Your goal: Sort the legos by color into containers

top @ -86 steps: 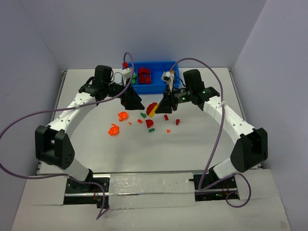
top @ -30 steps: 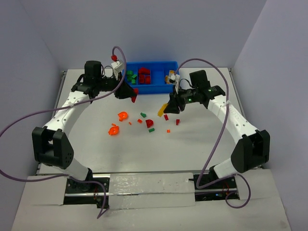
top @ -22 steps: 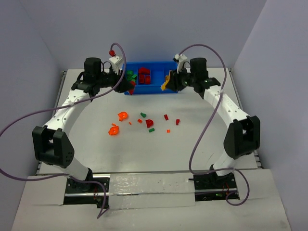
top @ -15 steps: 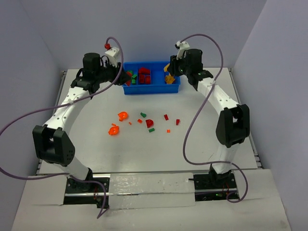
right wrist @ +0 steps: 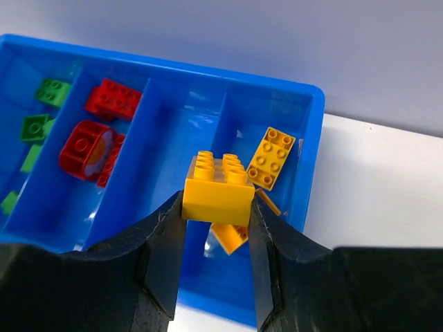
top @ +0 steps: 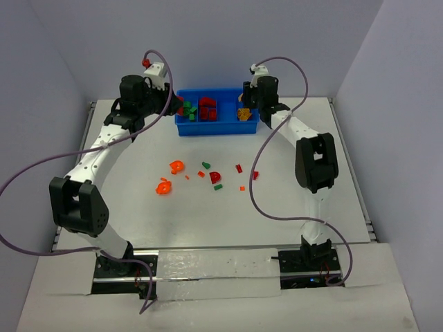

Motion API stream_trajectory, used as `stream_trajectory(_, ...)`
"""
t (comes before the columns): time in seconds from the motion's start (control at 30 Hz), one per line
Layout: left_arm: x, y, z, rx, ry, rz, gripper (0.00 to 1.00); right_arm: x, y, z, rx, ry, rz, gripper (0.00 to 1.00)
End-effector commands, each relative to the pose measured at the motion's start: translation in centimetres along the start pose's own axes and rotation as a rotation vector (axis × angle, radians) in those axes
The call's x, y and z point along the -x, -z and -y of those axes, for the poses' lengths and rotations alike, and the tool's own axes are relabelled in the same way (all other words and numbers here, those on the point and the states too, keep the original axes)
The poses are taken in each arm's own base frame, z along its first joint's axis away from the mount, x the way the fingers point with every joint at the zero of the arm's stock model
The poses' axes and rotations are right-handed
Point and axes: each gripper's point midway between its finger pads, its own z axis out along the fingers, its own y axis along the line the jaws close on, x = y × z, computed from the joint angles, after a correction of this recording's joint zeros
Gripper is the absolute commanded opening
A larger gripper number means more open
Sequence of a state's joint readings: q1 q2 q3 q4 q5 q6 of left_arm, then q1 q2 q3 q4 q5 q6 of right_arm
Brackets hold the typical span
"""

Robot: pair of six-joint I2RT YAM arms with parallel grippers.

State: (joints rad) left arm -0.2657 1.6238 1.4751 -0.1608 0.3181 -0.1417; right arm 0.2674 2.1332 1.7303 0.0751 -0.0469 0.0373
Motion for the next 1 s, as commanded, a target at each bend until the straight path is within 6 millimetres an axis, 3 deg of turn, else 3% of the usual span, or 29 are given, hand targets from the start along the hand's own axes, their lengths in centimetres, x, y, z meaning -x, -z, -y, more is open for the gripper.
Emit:
stream_trajectory(0.0,1.7,-0.2,0.3,-0.018,-0.056,0.069,0.00,4.3,-1.4,1.0,-0.032,-0.047,0.145,0.00)
stream_trajectory(0.27,1.5,-0.6,0.0,-0.005,-0.040,0.057,0.00,2.8,-4.2,1.4,-0.044,-0.077,0.140,0.01)
stream_trajectory(0.43,1.3,-0.8,-0.1,-0.001,-0.033,0.049,0.00,2.1,-5.3,1.4,-0.043,-0.088,0.142,0.12)
stream_trajectory(0.5,1.3,-0.8,-0.2,0.001,-0.032,0.047,0.00,1.9,-5.6,1.4,-0.046,-0.094,0.141,0.22)
stream_trajectory(0.63,1.1,-0.9,-0.3,0.005,-0.027,0.042,0.00,1.4,-6.2,1.8,-0.063,-0.094,0.141,0.61)
stream_trajectory(0.73,0.8,-1.1,-0.4,0.006,-0.021,0.037,0.00,1.3,-6.4,1.9,-0.066,-0.098,0.145,0.82)
stream_trajectory(0.77,0.8,-1.1,-0.4,0.005,-0.020,0.036,0.00,1.5,-6.4,1.9,-0.066,-0.099,0.148,0.83)
stream_trajectory(0.83,0.7,-1.2,-0.3,0.002,-0.020,0.035,0.00,2.0,-6.2,1.7,-0.060,-0.103,0.156,0.96)
stream_trajectory(0.97,0.8,-1.6,-0.2,-0.003,-0.027,0.034,0.00,4.1,-4.9,1.4,-0.044,-0.112,0.181,0.99)
